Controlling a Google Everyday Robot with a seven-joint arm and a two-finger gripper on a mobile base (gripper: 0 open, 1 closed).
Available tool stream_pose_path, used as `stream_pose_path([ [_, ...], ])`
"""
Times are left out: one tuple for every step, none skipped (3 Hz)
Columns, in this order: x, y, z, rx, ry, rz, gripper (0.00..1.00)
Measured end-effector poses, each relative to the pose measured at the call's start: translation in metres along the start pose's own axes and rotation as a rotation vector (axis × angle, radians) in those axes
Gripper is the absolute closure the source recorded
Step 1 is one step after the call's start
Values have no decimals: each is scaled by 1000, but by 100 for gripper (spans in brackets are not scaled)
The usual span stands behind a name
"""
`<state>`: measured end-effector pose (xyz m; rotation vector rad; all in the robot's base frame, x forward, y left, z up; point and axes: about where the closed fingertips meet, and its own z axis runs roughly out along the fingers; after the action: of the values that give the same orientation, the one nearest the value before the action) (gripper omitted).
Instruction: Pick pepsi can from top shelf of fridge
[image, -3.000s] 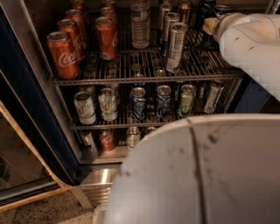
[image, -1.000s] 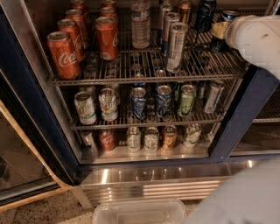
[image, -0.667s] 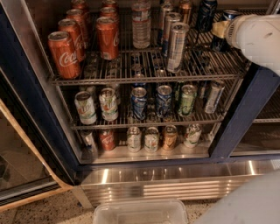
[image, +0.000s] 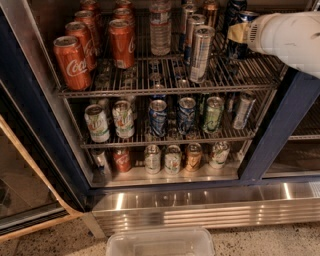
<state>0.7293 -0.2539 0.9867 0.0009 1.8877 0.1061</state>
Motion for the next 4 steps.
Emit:
stream_pose_path([
  [3, 0, 0, 5, 12, -15, 100],
  [8, 6, -5, -15, 28, -10, 100],
  [6, 15, -13, -42, 32, -12, 100],
  [0, 21, -21, -49, 24, -34, 100],
])
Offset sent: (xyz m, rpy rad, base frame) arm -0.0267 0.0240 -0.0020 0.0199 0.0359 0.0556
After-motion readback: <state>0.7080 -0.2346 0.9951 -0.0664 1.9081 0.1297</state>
